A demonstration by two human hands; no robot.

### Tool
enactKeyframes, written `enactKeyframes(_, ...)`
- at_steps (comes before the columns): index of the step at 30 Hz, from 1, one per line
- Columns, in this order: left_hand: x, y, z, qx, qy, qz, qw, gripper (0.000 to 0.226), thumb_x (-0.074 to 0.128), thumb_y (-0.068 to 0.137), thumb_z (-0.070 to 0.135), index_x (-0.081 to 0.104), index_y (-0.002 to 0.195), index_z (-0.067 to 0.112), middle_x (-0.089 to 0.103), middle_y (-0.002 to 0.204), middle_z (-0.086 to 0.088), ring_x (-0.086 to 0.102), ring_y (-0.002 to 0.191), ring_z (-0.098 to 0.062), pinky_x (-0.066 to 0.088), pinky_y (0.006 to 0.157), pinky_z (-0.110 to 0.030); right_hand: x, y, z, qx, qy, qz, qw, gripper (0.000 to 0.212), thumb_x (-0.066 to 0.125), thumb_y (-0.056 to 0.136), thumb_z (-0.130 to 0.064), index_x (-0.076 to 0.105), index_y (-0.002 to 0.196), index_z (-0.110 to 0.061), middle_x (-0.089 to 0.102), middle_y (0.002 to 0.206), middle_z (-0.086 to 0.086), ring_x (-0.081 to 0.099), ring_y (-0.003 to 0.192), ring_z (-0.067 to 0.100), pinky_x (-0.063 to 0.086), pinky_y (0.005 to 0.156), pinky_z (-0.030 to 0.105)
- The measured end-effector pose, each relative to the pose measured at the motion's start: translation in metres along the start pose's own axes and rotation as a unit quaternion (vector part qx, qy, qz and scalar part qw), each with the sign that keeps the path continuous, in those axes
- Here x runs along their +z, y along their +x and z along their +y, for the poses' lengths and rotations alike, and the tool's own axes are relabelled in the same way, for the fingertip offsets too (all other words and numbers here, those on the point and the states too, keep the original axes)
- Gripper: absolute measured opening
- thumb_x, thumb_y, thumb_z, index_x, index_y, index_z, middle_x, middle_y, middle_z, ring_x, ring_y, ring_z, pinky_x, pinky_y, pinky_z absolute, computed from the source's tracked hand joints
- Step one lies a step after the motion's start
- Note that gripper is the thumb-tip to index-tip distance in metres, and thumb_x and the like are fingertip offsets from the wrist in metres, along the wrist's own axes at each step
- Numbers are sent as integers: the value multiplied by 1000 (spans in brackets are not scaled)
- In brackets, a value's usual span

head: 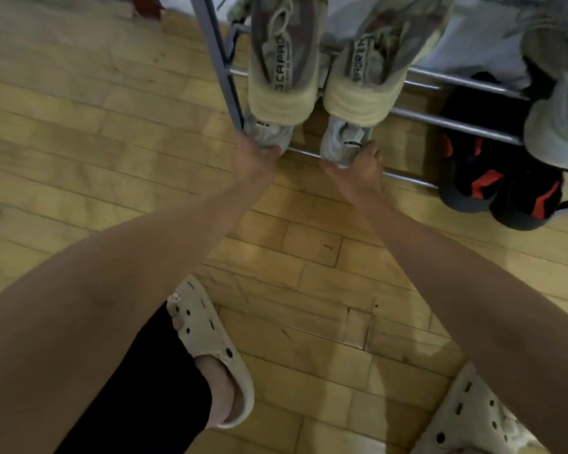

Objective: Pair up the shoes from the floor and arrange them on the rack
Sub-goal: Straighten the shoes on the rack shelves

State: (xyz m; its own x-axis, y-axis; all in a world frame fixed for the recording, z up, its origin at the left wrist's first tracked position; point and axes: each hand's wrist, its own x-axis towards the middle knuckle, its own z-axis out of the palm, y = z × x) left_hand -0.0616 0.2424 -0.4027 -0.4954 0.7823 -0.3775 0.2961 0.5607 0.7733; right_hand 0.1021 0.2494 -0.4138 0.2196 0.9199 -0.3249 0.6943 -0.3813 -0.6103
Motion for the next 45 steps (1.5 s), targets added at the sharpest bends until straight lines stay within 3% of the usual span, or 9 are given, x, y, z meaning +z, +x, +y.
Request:
enactKeyframes(3,1,8,-3,-25,-53,-2,998,52,71,83,19,46,129,13,62,123,-8,64,106,-28,57,86,-44,11,1,-8,0,18,16,1000,85,78,73,-43,34,131,0,38,134,15,42,126,29,42,101,36)
enactKeyframes(15,0,20,-13,-27,-97,-8,995,28,68,85,8,47,78,26,62,103,-7,66,97,-29,57,85,-46,26,-3,-20,-5,17,-14,1000,81,74,76,-47,33,131,-3,39,133,14,46,122,30,45,93,38)
enactKeyframes(18,-7,15,-8,-28,-45,-50,997,15,59,92,17,50,104,18,61,113,-9,66,98,-29,57,86,-46,17,-4,-18,-11,-34,-60,998,73,67,81,-42,36,135,-5,40,133,15,42,121,30,39,84,31)
enactKeyframes(21,-25,2,5,-45,47,-115,991,38,50,96,16,43,133,11,58,117,-6,62,95,-25,57,87,-44,1,-16,-21,-35,-95,-100,990,57,57,81,-32,43,131,-9,44,129,13,40,117,31,33,78,29)
enactKeyframes(25,-57,-23,30,-25,58,-143,988,23,48,94,7,56,114,2,59,93,-9,56,86,-25,54,85,-43,-17,-36,-18,-79,-139,-106,981,62,45,69,-34,50,128,-14,53,122,12,49,115,33,30,75,25)
enactKeyframes(30,-93,-48,54,29,22,-116,993,14,54,93,13,62,102,6,61,93,-11,57,79,-24,50,62,-34,-74,-94,-37,-123,-73,-81,986,34,52,90,-10,54,123,-3,55,119,19,49,115,34,40,85,34)
enactKeyframes(36,-115,-78,97,20,-76,-86,993,19,45,97,26,55,87,14,59,79,-10,62,74,-31,56,82,-51,-114,-116,-57,-121,82,63,987,25,55,93,-20,49,109,-1,52,73,-3,55,67,15,41,61,30)
enactKeyframes(42,-104,-94,118,51,-7,-141,989,29,55,95,29,44,121,22,52,94,-1,63,93,-30,57,86,-43,-123,-99,-89,-61,166,38,984,63,48,93,-49,25,142,-15,61,108,4,66,93,32,55,82,50)
enactKeyframes(45,-95,-86,115,28,-72,-146,986,50,54,97,22,34,142,16,47,117,-3,61,108,-35,57,85,-42,-123,-83,-97,-11,179,33,983,66,48,93,-52,26,145,-16,59,128,11,66,83,29,56,83,51)
